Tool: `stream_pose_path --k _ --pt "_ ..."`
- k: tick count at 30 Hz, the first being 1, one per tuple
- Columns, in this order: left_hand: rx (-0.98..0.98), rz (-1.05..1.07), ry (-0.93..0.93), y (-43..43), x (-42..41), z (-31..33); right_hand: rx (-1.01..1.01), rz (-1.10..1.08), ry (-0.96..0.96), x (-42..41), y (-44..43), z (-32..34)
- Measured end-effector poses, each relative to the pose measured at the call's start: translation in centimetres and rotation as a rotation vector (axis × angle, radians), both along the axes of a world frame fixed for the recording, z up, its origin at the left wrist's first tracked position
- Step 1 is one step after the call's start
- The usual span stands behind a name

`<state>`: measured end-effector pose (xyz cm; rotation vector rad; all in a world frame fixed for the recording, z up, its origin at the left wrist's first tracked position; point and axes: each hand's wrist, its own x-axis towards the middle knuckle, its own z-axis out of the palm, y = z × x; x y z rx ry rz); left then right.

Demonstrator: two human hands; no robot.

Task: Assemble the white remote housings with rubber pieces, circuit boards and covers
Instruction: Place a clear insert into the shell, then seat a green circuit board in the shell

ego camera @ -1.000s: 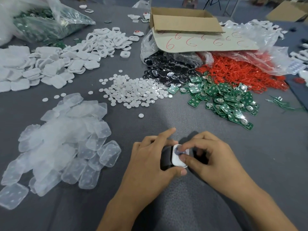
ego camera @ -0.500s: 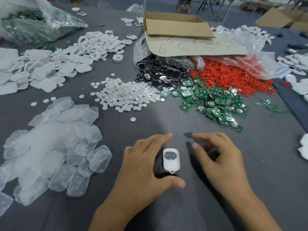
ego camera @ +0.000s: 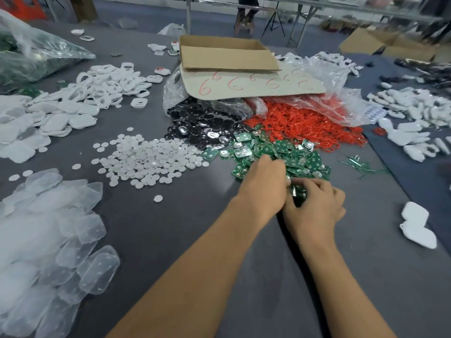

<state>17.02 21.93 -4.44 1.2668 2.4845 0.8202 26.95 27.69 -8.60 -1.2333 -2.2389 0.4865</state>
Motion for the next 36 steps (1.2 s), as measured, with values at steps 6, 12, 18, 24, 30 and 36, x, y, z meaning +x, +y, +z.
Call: stream_pose_path --k 6,12,18,24,30,36 --pt "0.042 0.012 -0.037 0.8 -1.7 -1.7 -0.035 0.014 0.137 0.4 0.6 -0.2" --pt "0.070 -0.090 0.247 0.2 -2.2 -0.9 -0.033 0.056 0.158 0.4 0.4 -0.1" --pt "0.476 -0.047 -0.241 -2.5 -0.9 0.9 -0.388 0.289 0.734 0.7 -0.4 1.1" --pt "0.559 -0.061 -0.636 -9.8 0.1 1.6 -0.860 0.503 0.959 1.5 -3.6 2.9" --pt "0.693 0.081 -0.722 -15.6 2.0 0.5 -1.064 0.567 0.938 2.2 -8.3 3.0" --pt "0.788 0.184 -0.724 -18.4 3.0 -1.5 -1.136 0.587 0.806 2.2 -10.6 2.5"
